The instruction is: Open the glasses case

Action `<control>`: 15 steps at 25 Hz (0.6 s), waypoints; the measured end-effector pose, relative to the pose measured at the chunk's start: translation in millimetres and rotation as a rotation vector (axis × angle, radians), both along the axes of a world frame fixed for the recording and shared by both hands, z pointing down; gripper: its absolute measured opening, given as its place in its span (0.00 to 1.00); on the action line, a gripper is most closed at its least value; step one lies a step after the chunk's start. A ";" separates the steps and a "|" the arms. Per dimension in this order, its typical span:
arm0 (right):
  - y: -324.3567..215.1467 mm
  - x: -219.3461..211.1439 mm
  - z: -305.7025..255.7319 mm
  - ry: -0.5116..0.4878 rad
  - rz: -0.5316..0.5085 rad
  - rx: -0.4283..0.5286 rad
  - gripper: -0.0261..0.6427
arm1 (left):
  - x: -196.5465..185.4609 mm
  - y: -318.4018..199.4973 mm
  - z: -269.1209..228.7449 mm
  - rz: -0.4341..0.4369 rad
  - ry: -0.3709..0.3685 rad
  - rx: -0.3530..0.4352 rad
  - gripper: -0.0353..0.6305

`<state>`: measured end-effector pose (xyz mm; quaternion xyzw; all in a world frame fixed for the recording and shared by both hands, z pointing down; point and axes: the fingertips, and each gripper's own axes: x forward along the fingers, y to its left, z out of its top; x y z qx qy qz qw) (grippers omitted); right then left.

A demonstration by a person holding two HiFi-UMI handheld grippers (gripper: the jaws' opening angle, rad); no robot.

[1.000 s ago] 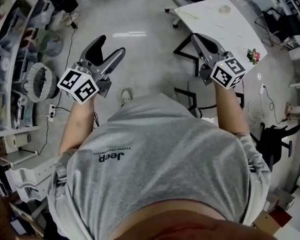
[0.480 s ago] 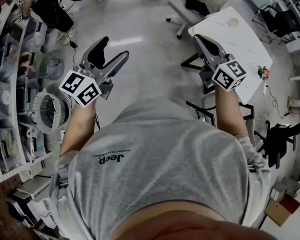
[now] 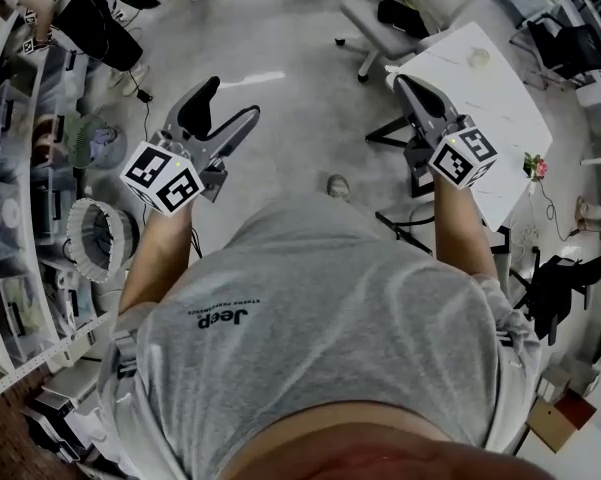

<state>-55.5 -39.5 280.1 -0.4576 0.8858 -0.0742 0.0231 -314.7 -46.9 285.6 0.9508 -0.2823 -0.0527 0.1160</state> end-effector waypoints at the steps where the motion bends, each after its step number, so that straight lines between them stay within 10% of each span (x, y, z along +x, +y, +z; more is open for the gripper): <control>1: -11.1 5.2 2.3 -0.005 -0.007 -0.001 0.05 | 5.2 -9.2 2.0 -0.005 -0.004 -0.002 0.69; 15: -249.5 107.7 21.3 -0.070 -0.228 0.009 0.05 | 132.9 -207.7 8.2 -0.164 -0.032 0.007 0.69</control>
